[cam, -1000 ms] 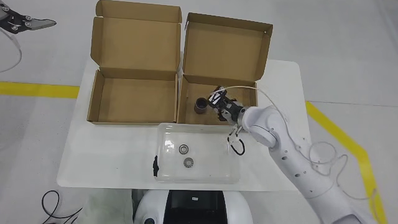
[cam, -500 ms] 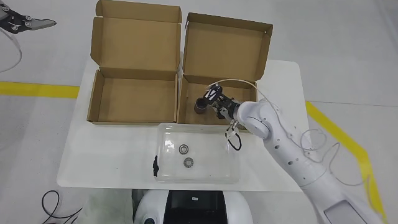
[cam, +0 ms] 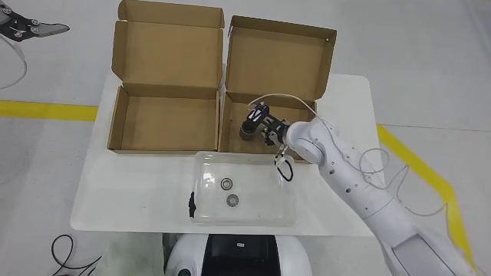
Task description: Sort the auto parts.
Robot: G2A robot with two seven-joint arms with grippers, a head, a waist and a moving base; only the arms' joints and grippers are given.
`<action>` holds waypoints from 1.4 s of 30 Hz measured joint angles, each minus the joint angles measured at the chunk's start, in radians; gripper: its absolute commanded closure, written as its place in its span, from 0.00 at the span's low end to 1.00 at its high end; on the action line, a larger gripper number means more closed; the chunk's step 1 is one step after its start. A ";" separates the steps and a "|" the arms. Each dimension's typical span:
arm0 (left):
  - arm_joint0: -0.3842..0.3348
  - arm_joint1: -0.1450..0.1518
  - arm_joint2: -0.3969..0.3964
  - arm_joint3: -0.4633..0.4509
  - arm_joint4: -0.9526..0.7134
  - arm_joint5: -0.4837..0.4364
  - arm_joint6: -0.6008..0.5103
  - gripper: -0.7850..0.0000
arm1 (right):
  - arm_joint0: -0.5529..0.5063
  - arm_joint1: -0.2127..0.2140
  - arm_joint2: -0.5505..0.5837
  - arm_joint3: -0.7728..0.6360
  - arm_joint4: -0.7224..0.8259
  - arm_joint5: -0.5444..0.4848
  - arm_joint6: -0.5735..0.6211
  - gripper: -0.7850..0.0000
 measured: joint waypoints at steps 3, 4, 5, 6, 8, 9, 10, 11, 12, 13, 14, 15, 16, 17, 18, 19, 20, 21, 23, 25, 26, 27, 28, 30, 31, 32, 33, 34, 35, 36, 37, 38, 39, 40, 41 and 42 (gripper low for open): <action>0.000 0.000 0.000 0.000 0.000 0.000 0.000 0.00 | 0.003 -0.003 0.001 -0.001 -0.010 0.007 -0.006 0.36; 0.000 0.000 0.000 0.000 0.000 0.000 0.000 0.00 | 0.002 -0.003 0.002 -0.004 -0.013 0.009 -0.007 0.35; 0.000 0.000 0.000 0.000 0.000 0.000 0.000 0.00 | 0.000 -0.003 0.004 -0.008 -0.019 0.010 -0.010 0.35; 0.000 0.000 0.000 0.000 0.000 0.000 0.000 0.00 | -0.002 -0.002 0.006 -0.013 -0.023 0.011 -0.012 0.35; 0.000 0.000 0.000 0.000 0.000 0.000 0.000 0.00 | -0.007 -0.001 0.011 -0.026 -0.033 0.015 -0.011 0.36; 0.000 0.000 0.000 0.000 0.000 0.000 0.000 0.00 | -0.011 0.000 0.015 -0.039 -0.040 0.018 -0.007 0.36; 0.000 0.000 0.000 0.000 0.000 0.000 0.000 0.00 | -0.015 0.002 0.020 -0.051 -0.044 0.020 -0.006 0.36; 0.000 0.000 0.000 0.000 0.000 0.000 0.000 0.00 | -0.020 0.003 0.025 -0.064 -0.050 0.022 -0.006 0.37; 0.000 0.000 0.000 0.000 0.000 0.000 0.000 0.00 | -0.027 0.006 0.033 -0.084 -0.062 0.024 -0.004 0.37; 0.000 0.000 0.000 0.000 0.000 0.000 0.000 0.00 | -0.033 0.009 0.039 -0.101 -0.071 0.027 -0.001 0.37; 0.000 0.000 0.000 0.000 0.000 0.000 0.000 0.00 | -0.040 0.012 0.045 -0.122 -0.080 0.029 0.004 0.36; 0.000 0.000 0.000 0.000 0.000 0.000 0.000 0.00 | -0.051 0.016 0.055 -0.151 -0.093 0.030 0.011 0.36; 0.000 0.000 0.000 0.000 0.000 0.000 0.000 0.00 | -0.060 0.019 0.063 -0.176 -0.100 0.030 0.015 0.36; 0.000 0.000 0.000 0.000 0.000 0.000 0.000 0.00 | -0.071 0.022 0.073 -0.201 -0.104 0.028 0.015 0.35; 0.000 0.000 0.000 0.000 0.000 0.000 0.000 0.00 | -0.088 0.027 0.088 -0.237 -0.102 0.022 0.007 0.33; 0.000 0.000 0.000 0.000 0.000 0.000 0.000 0.00 | -0.102 0.031 0.101 -0.264 -0.091 0.012 -0.007 0.33; 0.000 0.000 0.000 0.000 0.000 0.000 0.000 0.00 | -0.119 0.034 0.115 -0.291 -0.073 -0.002 -0.028 0.32; 0.000 0.000 0.000 0.000 0.000 0.000 0.000 0.00 | -0.143 0.040 0.135 -0.323 -0.049 -0.026 -0.060 0.32; 0.000 0.000 0.000 0.000 0.000 0.000 0.000 0.00 | -0.176 0.049 0.161 -0.362 -0.039 -0.059 -0.085 0.31; 0.000 0.000 0.000 0.000 0.000 0.000 0.000 0.00 | -0.209 0.057 0.176 -0.410 -0.040 -0.097 -0.095 0.30; 0.000 0.000 0.000 0.000 0.000 0.000 0.000 0.00 | -0.222 0.059 0.180 -0.430 -0.034 -0.118 -0.106 0.30; 0.000 0.000 0.000 0.000 0.000 0.000 0.000 0.00 | -0.237 0.062 0.181 -0.453 -0.028 -0.149 -0.123 0.30; 0.000 0.000 0.000 0.000 0.000 0.000 0.000 0.00 | -0.247 0.065 0.181 -0.469 -0.026 -0.172 -0.137 0.29; 0.000 0.000 0.000 0.000 0.000 0.000 0.000 0.00 | -0.271 0.069 0.176 -0.505 -0.022 -0.225 -0.176 0.29; 0.000 0.000 0.000 0.000 0.000 0.000 0.000 0.00 | -0.281 0.070 0.174 -0.518 -0.017 -0.248 -0.198 0.29; 0.000 0.000 0.000 0.000 0.000 0.000 0.000 0.00 | -0.292 0.072 0.174 -0.529 -0.015 -0.267 -0.218 0.30; 0.000 0.000 0.000 0.000 0.000 0.000 0.000 0.00 | -0.304 0.074 0.176 -0.544 -0.019 -0.286 -0.240 0.30; 0.000 0.000 0.000 0.000 0.000 0.000 0.000 0.00 | -0.315 0.076 0.178 -0.556 -0.025 -0.297 -0.256 0.31; 0.000 0.000 0.000 0.000 0.000 0.000 0.000 0.00 | -0.325 0.078 0.179 -0.570 -0.031 -0.307 -0.272 0.32; 0.000 0.000 0.000 0.000 0.000 0.000 0.000 0.00 | -0.341 0.081 0.180 -0.588 -0.043 -0.317 -0.293 0.34; 0.000 0.000 0.000 0.000 0.000 0.000 0.000 0.00 | -0.354 0.083 0.180 -0.601 -0.054 -0.324 -0.308 0.35; 0.000 0.000 0.000 0.000 0.000 0.000 0.000 0.00 | -0.367 0.085 0.178 -0.613 -0.067 -0.329 -0.321 0.36; 0.000 0.000 0.000 0.000 0.000 0.000 0.000 0.00 | -0.383 0.087 0.175 -0.625 -0.085 -0.334 -0.338 0.38; 0.000 0.000 0.000 0.000 0.000 0.000 0.000 0.00 | -0.395 0.089 0.172 -0.633 -0.098 -0.337 -0.350 0.39; 0.000 0.000 0.000 0.000 0.000 0.000 0.000 0.00 | -0.404 0.090 0.169 -0.639 -0.110 -0.342 -0.364 0.42; 0.000 0.000 0.000 0.000 0.000 0.000 0.000 0.00 | -0.415 0.092 0.166 -0.644 -0.125 -0.350 -0.388 0.44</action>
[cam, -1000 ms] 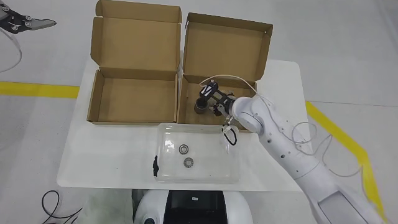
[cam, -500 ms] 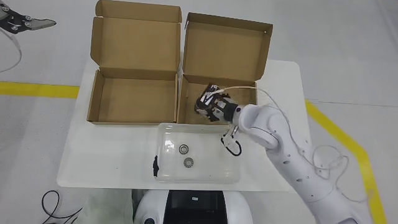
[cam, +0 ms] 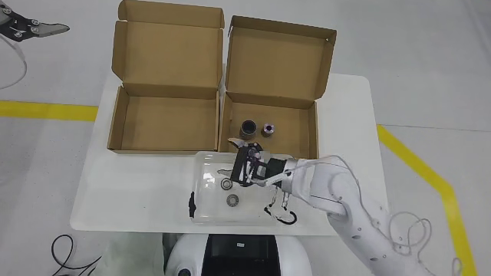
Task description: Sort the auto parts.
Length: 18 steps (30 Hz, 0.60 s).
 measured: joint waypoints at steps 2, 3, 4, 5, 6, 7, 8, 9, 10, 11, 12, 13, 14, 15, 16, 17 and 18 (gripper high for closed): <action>0.000 0.000 0.000 0.000 0.000 0.000 0.000 0.00 | -0.010 0.001 -0.001 -0.002 -0.013 -0.004 -0.032 0.45; 0.000 0.000 0.000 0.000 0.000 0.000 0.000 0.00 | -0.011 0.002 -0.001 -0.002 -0.015 -0.004 -0.036 0.45; 0.000 0.000 0.000 0.000 0.000 0.000 0.000 0.00 | -0.011 0.002 -0.001 -0.002 -0.014 -0.004 -0.035 0.45; 0.000 0.000 0.000 0.000 0.000 0.000 0.000 0.00 | -0.010 0.001 -0.001 -0.001 -0.014 -0.004 -0.033 0.45; 0.000 0.000 0.000 0.000 0.000 0.000 0.000 0.00 | -0.010 0.001 -0.001 -0.001 -0.014 -0.004 -0.032 0.45; 0.000 0.000 0.000 0.000 0.000 0.000 0.000 0.00 | -0.010 0.001 -0.001 -0.001 -0.013 -0.004 -0.032 0.45; 0.000 0.000 0.000 0.000 0.000 0.000 0.000 0.00 | -0.010 0.001 -0.001 -0.001 -0.013 -0.004 -0.032 0.45; 0.000 0.000 0.000 0.000 0.000 0.000 0.000 0.00 | -0.010 0.001 -0.001 -0.001 -0.013 -0.004 -0.032 0.45; 0.000 0.000 0.000 0.000 0.000 0.000 0.000 0.00 | -0.010 0.001 -0.001 -0.001 -0.013 -0.004 -0.032 0.45; 0.000 0.000 0.000 0.000 0.000 0.000 0.000 0.00 | -0.010 0.001 -0.001 -0.001 -0.013 -0.004 -0.032 0.45; 0.000 0.000 0.000 0.000 0.000 0.000 0.000 0.00 | -0.010 0.001 -0.001 -0.001 -0.013 -0.004 -0.032 0.45; 0.000 0.000 0.000 0.000 0.000 0.000 0.000 0.00 | -0.010 0.001 -0.001 -0.001 -0.013 -0.004 -0.032 0.45; 0.000 0.000 0.000 0.000 0.000 0.000 0.000 0.00 | -0.010 0.001 -0.001 -0.001 -0.013 -0.004 -0.032 0.45; 0.000 0.000 0.000 0.000 0.000 0.000 0.000 0.00 | -0.010 0.001 -0.001 -0.001 -0.013 -0.004 -0.032 0.45; 0.000 0.000 0.000 0.000 0.000 0.000 0.000 0.00 | -0.010 0.001 -0.001 -0.001 -0.013 -0.004 -0.032 0.45; 0.000 0.000 0.000 0.000 0.000 0.000 0.000 0.00 | -0.010 0.001 -0.001 -0.001 -0.013 -0.004 -0.032 0.45; 0.000 0.000 0.000 0.000 0.000 0.000 0.000 0.00 | -0.010 0.001 -0.001 -0.001 -0.013 -0.004 -0.032 0.45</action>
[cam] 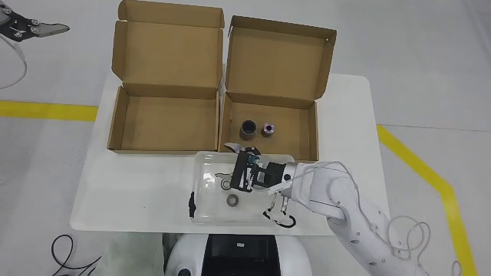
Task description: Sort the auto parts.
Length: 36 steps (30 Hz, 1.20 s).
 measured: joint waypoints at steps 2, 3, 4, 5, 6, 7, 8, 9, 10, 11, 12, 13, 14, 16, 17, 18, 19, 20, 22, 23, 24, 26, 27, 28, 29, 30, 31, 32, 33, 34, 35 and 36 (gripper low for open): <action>0.000 0.000 0.000 0.000 0.000 0.000 0.000 0.00 | 0.000 0.000 0.000 0.000 0.000 0.000 0.000 0.45; 0.000 0.000 0.000 0.000 0.000 0.000 0.000 0.00 | 0.000 0.000 0.000 0.000 0.000 0.000 0.000 0.55; 0.000 0.000 0.000 0.000 0.000 0.000 0.000 0.00 | 0.000 0.000 0.000 0.000 0.000 0.000 0.000 0.55; 0.000 0.000 0.000 0.000 0.000 0.000 0.000 0.00 | -0.002 0.000 0.000 0.000 -0.001 0.003 -0.002 0.55; 0.000 0.000 0.000 0.000 0.000 0.000 0.000 0.00 | -0.005 0.000 -0.003 0.002 -0.007 0.008 -0.006 0.55; 0.000 0.000 0.000 0.000 0.000 0.000 0.000 0.00 | -0.008 0.000 -0.006 0.006 -0.013 0.009 -0.008 0.54; 0.000 0.000 0.000 0.000 0.000 0.000 0.000 0.00 | -0.011 0.000 -0.012 0.013 -0.019 0.008 -0.010 0.54; 0.000 0.000 0.000 0.000 0.000 0.000 0.000 0.00 | -0.012 0.000 -0.021 0.026 -0.025 0.003 -0.012 0.54; 0.000 0.000 0.000 0.000 0.000 0.000 0.000 0.00 | -0.011 0.000 -0.029 0.037 -0.029 -0.002 -0.014 0.53; 0.000 0.000 0.000 0.000 0.000 0.000 0.000 0.00 | -0.008 -0.001 -0.037 0.048 -0.033 -0.006 -0.017 0.53; 0.000 0.000 0.000 0.000 0.000 0.000 0.000 0.00 | -0.005 -0.003 -0.048 0.064 -0.039 -0.010 -0.023 0.53; 0.000 0.000 0.000 0.000 0.000 0.000 0.000 0.00 | -0.003 -0.004 -0.057 0.075 -0.045 -0.011 -0.026 0.53; 0.000 0.000 0.000 0.000 0.000 0.000 0.000 0.00 | 0.000 -0.005 -0.065 0.086 -0.050 -0.013 -0.029 0.52; 0.000 0.000 0.000 0.000 0.000 0.000 0.000 0.00 | 0.006 -0.007 -0.084 0.110 -0.063 -0.022 -0.037 0.51; 0.000 0.000 0.000 0.000 0.000 0.000 0.000 0.00 | 0.008 -0.008 -0.091 0.120 -0.069 -0.025 -0.041 0.51; 0.000 0.000 0.000 0.000 0.000 0.000 0.000 0.00 | 0.008 -0.008 -0.099 0.133 -0.077 -0.028 -0.046 0.51; 0.000 0.000 0.000 0.000 0.000 0.000 0.000 0.00 | 0.008 -0.009 -0.104 0.142 -0.083 -0.029 -0.048 0.50; 0.000 0.000 0.000 0.000 0.000 0.000 0.000 0.00 | 0.007 -0.009 -0.108 0.150 -0.090 -0.030 -0.049 0.50; 0.000 0.000 0.000 0.000 0.000 0.000 0.000 0.00 | 0.003 -0.008 -0.117 0.165 -0.101 -0.030 -0.054 0.50; 0.000 0.000 0.000 0.000 0.000 0.000 0.000 0.00 | 0.001 -0.008 -0.120 0.171 -0.105 -0.031 -0.055 0.51; 0.000 0.000 0.000 0.000 0.000 0.000 0.000 0.00 | -0.001 -0.008 -0.124 0.179 -0.111 -0.031 -0.054 0.51; 0.000 0.000 0.000 0.000 0.000 0.000 0.000 0.00 | -0.002 -0.008 -0.132 0.188 -0.121 -0.031 -0.047 0.51; 0.000 0.000 0.000 0.000 0.000 0.000 0.000 0.00 | -0.002 -0.008 -0.136 0.193 -0.139 -0.017 -0.033 0.51; 0.000 0.000 0.000 0.000 0.000 0.000 0.000 0.00 | -0.004 -0.009 -0.141 0.196 -0.154 -0.002 -0.018 0.51; 0.000 0.000 0.000 0.000 0.000 0.000 0.000 0.00 | -0.005 -0.010 -0.147 0.198 -0.165 0.009 -0.006 0.51; 0.000 0.000 0.000 0.000 0.000 0.000 0.000 0.00 | -0.004 -0.011 -0.154 0.201 -0.174 0.021 0.005 0.50; 0.000 0.000 0.000 0.000 0.000 0.000 0.000 0.00 | -0.003 -0.012 -0.159 0.207 -0.182 0.029 0.012 0.50; 0.000 0.000 0.000 0.000 0.000 0.000 0.000 0.00 | -0.001 -0.014 -0.165 0.216 -0.191 0.040 0.024 0.50; 0.000 0.000 0.000 0.000 0.000 0.000 0.000 0.00 | 0.002 -0.016 -0.171 0.223 -0.195 0.048 0.033 0.51; 0.000 0.000 0.000 0.000 0.000 0.000 0.000 0.00 | 0.005 -0.018 -0.176 0.230 -0.198 0.054 0.042 0.50; 0.000 0.000 0.000 0.000 0.000 0.000 0.000 0.00 | 0.009 -0.020 -0.182 0.236 -0.200 0.060 0.051 0.50; 0.000 0.000 0.000 0.000 0.000 0.000 0.000 0.00 | 0.016 -0.023 -0.191 0.245 -0.203 0.066 0.063 0.50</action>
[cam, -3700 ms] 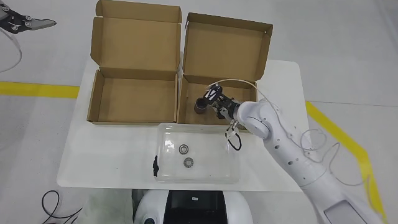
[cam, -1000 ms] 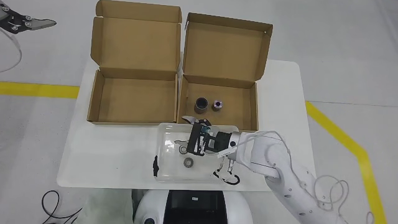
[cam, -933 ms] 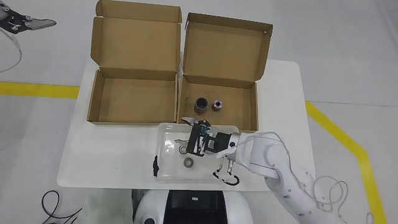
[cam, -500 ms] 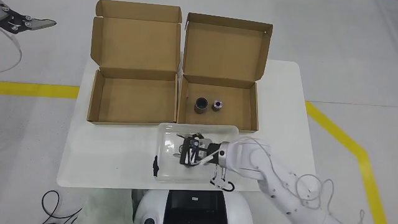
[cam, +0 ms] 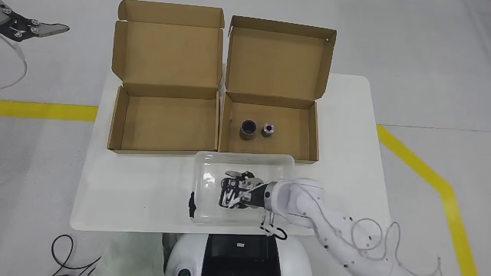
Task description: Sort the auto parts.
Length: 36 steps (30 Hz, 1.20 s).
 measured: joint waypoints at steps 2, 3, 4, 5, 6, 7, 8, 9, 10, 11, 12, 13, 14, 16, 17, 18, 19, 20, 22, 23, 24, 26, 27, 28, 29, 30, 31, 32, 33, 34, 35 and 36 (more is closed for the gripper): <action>0.000 0.000 0.000 0.000 0.000 0.000 0.000 0.00 | 0.011 -0.005 -0.012 0.011 -0.001 0.009 0.013 0.50; 0.000 0.000 0.000 0.000 0.000 0.000 0.000 0.00 | 0.018 -0.009 -0.020 0.019 -0.002 0.013 0.019 0.50; 0.000 0.000 0.000 0.000 0.000 0.000 0.000 0.00 | 0.024 -0.011 -0.026 0.025 -0.003 0.016 0.022 0.50; 0.000 0.000 0.000 0.000 0.000 0.000 0.000 0.00 | 0.029 -0.014 -0.032 0.031 -0.003 0.019 0.024 0.50; 0.000 0.000 0.000 0.000 0.000 0.000 0.000 0.00 | 0.035 -0.017 -0.040 0.038 -0.004 0.023 0.025 0.50; 0.000 0.000 0.000 0.000 0.000 0.000 0.000 0.00 | 0.039 -0.020 -0.046 0.044 -0.004 0.025 0.024 0.49; 0.000 0.000 0.000 0.000 0.000 0.000 0.000 0.00 | 0.044 -0.022 -0.051 0.050 -0.006 0.028 0.023 0.49; 0.000 0.000 0.000 0.000 0.000 0.000 0.000 0.00 | 0.048 -0.026 -0.058 0.058 -0.008 0.032 0.020 0.49; 0.000 0.000 0.000 0.000 0.000 0.000 0.000 0.00 | 0.052 -0.028 -0.064 0.064 -0.009 0.034 0.017 0.49; 0.000 0.000 0.000 0.000 0.000 0.000 0.000 0.00 | 0.055 -0.030 -0.069 0.071 -0.012 0.037 0.015 0.49; 0.000 0.000 0.000 0.000 0.000 0.000 0.000 0.00 | 0.060 -0.033 -0.076 0.079 -0.015 0.039 0.011 0.49; 0.000 0.000 0.000 0.000 0.000 0.000 0.000 0.00 | 0.063 -0.035 -0.081 0.086 -0.017 0.040 0.009 0.49; 0.000 0.000 0.000 0.000 0.000 0.000 0.000 0.00 | 0.066 -0.038 -0.086 0.092 -0.018 0.041 0.009 0.48; 0.000 0.000 0.000 0.000 0.000 0.000 0.000 0.00 | 0.075 -0.042 -0.095 0.107 -0.020 0.043 0.010 0.47; 0.000 0.000 0.000 0.000 0.000 0.000 0.000 0.00 | 0.078 -0.044 -0.097 0.112 -0.020 0.045 0.010 0.48; 0.000 0.000 0.000 0.000 0.000 0.000 0.000 0.00 | 0.081 -0.047 -0.100 0.117 -0.020 0.048 0.011 0.48; 0.000 0.000 0.000 0.000 0.000 0.000 0.000 0.00 | 0.083 -0.048 -0.102 0.121 -0.021 0.050 0.013 0.47; 0.000 0.000 0.000 0.000 0.000 0.000 0.000 0.00 | 0.085 -0.050 -0.104 0.124 -0.022 0.052 0.015 0.48; 0.000 0.000 0.000 0.000 0.000 0.000 0.000 0.00 | 0.088 -0.052 -0.108 0.130 -0.024 0.056 0.018 0.49; 0.000 0.000 0.000 0.000 0.000 0.000 0.000 0.00 | 0.089 -0.054 -0.109 0.132 -0.025 0.057 0.019 0.50; 0.000 0.000 0.000 0.000 0.000 0.000 0.000 0.00 | 0.091 -0.055 -0.110 0.134 -0.026 0.059 0.019 0.51; 0.000 0.000 0.000 0.000 0.000 0.000 0.000 0.00 | 0.092 -0.057 -0.112 0.138 -0.029 0.063 0.018 0.57; 0.000 0.000 0.000 0.000 0.000 0.000 0.000 0.00 | 0.093 -0.058 -0.112 0.141 -0.030 0.066 0.018 0.62; 0.000 0.000 0.000 0.000 0.000 0.000 0.000 0.00 | 0.094 -0.059 -0.113 0.144 -0.032 0.068 0.019 0.66; 0.000 0.000 0.000 0.000 0.000 0.000 0.000 0.00 | 0.095 -0.060 -0.114 0.146 -0.033 0.070 0.020 0.71; 0.000 0.000 0.000 0.000 0.000 0.000 0.000 0.00 | 0.096 -0.061 -0.115 0.149 -0.035 0.072 0.021 0.76; 0.000 0.000 0.000 0.000 0.000 0.000 0.000 0.00 | 0.097 -0.062 -0.115 0.151 -0.037 0.074 0.023 0.82; 0.000 0.000 0.000 0.000 0.000 0.000 0.000 0.00 | 0.098 -0.063 -0.116 0.153 -0.040 0.077 0.025 0.84; 0.000 0.000 0.000 0.000 0.000 0.000 0.000 0.00 | 0.099 -0.064 -0.118 0.155 -0.046 0.082 0.033 0.88; 0.000 0.000 0.000 0.000 0.000 0.000 0.000 0.00 | 0.100 -0.065 -0.119 0.155 -0.053 0.087 0.040 0.95; 0.000 0.000 0.000 0.000 0.000 0.000 0.000 0.00 | 0.100 -0.066 -0.121 0.155 -0.058 0.092 0.045 1.00; 0.000 0.000 0.000 0.000 0.000 0.000 0.000 0.00 | 0.100 -0.067 -0.122 0.154 -0.061 0.095 0.046 1.00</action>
